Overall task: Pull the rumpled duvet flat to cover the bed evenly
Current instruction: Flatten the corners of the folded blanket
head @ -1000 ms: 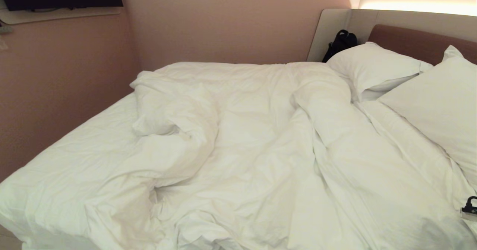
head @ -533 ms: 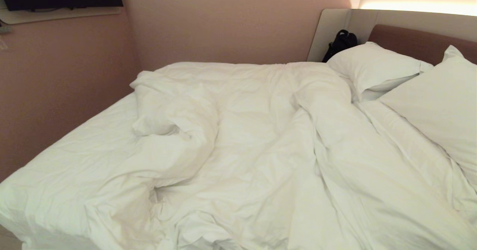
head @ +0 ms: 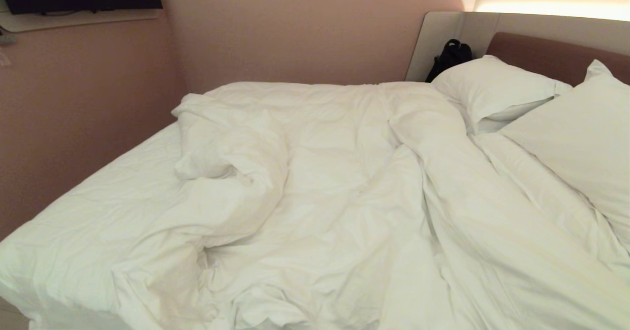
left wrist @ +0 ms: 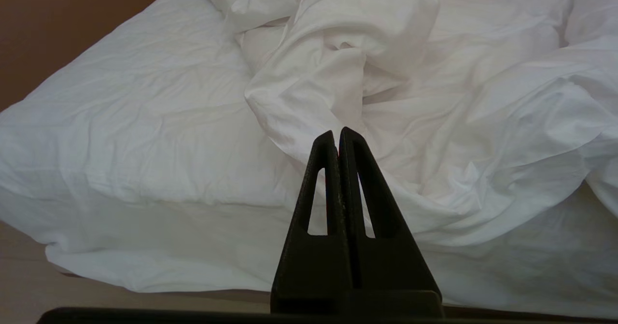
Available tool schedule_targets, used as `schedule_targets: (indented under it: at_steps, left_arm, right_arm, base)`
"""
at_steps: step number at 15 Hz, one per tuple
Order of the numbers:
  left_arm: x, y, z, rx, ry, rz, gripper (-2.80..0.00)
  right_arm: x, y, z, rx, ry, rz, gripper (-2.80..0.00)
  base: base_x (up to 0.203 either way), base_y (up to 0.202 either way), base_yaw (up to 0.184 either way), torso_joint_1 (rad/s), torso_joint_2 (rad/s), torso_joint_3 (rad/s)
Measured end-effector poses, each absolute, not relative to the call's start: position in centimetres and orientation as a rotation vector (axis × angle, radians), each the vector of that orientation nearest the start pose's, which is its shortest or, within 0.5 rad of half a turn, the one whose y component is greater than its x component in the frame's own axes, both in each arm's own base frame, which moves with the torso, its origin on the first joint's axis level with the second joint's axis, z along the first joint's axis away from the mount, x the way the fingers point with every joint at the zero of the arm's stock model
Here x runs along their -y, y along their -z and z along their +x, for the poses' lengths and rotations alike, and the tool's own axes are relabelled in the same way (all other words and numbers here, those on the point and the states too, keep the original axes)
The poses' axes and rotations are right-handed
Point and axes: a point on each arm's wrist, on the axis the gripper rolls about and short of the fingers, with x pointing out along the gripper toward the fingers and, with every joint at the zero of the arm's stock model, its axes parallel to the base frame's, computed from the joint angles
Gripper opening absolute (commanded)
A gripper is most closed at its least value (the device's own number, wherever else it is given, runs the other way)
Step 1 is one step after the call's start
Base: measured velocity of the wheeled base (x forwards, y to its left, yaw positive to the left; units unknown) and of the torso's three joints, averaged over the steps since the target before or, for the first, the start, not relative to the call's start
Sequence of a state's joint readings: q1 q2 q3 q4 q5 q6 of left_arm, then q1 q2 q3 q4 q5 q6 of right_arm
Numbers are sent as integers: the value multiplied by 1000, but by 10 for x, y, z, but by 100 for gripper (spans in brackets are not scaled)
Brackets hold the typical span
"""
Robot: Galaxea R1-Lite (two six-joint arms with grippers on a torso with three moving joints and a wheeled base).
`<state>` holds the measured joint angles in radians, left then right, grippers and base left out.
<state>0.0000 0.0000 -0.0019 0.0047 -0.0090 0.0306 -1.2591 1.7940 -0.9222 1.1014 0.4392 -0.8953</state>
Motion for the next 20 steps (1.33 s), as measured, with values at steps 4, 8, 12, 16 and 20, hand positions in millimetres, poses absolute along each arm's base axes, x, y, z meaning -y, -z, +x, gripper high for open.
schedule_targets:
  at_steps: [4,8,12,16,20]
  left_arm:
    - [0,-76,-23,-3,10,30,-280]
    - [0,-76,-23,-3,9,30,-280]
    - [0,-76,-23,-3,9,31,-280]
    - [0,-76,-23,-3,9,31,-280]
    - [0,-76,-23,-2,9,30,-280]
  right_arm:
    - [176,-150,53,-1217,-32,825,-280]
    - [189,-181,42,-1094,32,900,-280]
    - [223,-198,21,-971,139,960,-280]
    - [264,-193,1,-891,211,992,-280]
    - [281,-184,-12,-862,242,1022,-280]
  base:
    - [0,0,0,0,0,0]
    - [0,0,0,0,0,0]
    - [0,0,0,0,0,0]
    - [0,0,0,0,0,0]
    - [0,0,0,0,0,0]
